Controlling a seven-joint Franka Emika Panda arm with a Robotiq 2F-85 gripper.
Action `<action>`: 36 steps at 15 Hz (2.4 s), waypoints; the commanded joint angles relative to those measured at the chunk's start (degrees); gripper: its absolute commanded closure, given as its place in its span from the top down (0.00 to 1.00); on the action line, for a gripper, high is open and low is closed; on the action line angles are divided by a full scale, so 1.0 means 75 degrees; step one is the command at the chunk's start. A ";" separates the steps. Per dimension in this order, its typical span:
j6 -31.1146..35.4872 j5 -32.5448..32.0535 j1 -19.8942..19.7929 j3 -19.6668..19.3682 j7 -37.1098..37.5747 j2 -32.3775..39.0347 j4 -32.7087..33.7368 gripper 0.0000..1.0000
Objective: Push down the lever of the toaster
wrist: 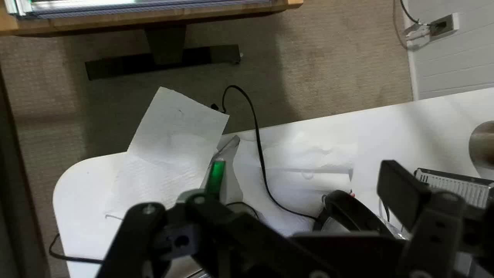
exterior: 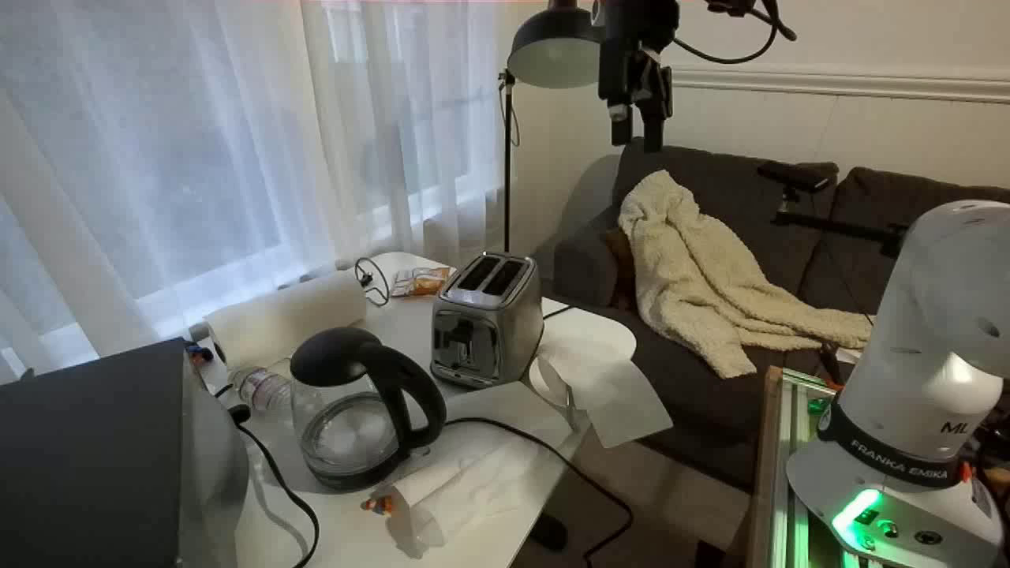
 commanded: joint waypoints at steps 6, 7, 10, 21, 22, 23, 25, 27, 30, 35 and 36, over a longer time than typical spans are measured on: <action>-0.0035 0.0042 -0.0164 0.0124 -0.0057 0.0012 0.0033 1.00; -0.0035 0.0042 -0.0164 0.0123 -0.0057 0.0012 0.0033 1.00; -0.0035 0.0042 -0.0164 0.0124 -0.0057 0.0012 0.0033 1.00; 0.0158 0.0046 -0.0194 0.0339 0.0384 0.0210 0.0146 1.00; 0.0286 0.0090 -0.0180 0.0459 0.0602 0.0334 0.0212 1.00; 0.0526 0.0019 -0.0184 0.0623 0.0899 0.0395 0.0251 1.00; 0.1023 -0.0105 -0.0126 0.0933 0.1352 0.0541 0.0329 1.00; 0.1351 -0.0350 -0.0081 0.1276 0.1858 0.0831 0.0504 1.00; 0.1546 -0.0793 -0.0056 0.1725 0.2816 0.1414 0.0950 1.00; 0.1794 -0.0870 0.0120 0.2113 0.4786 0.2523 0.1674 0.50; 0.1945 -0.0798 0.0169 0.2113 0.5221 0.2705 0.1733 0.44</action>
